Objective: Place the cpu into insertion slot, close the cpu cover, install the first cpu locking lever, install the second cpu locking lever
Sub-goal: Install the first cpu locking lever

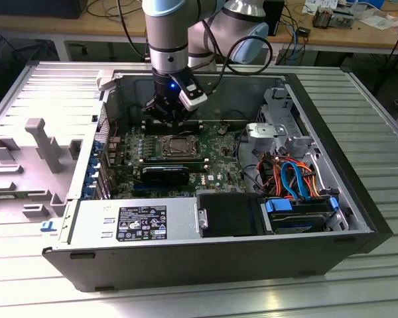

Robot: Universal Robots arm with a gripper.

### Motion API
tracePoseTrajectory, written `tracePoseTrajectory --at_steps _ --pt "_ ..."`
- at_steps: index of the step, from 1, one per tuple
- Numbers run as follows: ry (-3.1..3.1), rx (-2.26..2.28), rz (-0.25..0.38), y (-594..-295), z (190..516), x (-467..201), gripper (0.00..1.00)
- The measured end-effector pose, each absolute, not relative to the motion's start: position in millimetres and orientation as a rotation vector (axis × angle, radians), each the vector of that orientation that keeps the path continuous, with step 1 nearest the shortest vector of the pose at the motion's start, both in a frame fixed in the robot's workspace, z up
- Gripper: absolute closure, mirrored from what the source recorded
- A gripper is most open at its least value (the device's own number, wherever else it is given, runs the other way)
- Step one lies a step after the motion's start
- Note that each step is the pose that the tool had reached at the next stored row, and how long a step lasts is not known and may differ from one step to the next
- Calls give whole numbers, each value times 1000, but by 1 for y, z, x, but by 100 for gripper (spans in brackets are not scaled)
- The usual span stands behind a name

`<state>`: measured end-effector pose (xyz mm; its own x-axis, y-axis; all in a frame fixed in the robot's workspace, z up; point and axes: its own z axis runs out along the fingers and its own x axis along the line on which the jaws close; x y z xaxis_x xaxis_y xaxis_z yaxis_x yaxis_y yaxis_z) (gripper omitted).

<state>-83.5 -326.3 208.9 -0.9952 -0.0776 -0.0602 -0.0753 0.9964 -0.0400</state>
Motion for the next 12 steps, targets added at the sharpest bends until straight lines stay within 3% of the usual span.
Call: tracePoseTrajectory --at_steps 12 --pt "3078 -118 -59 -326 202 -76 89"
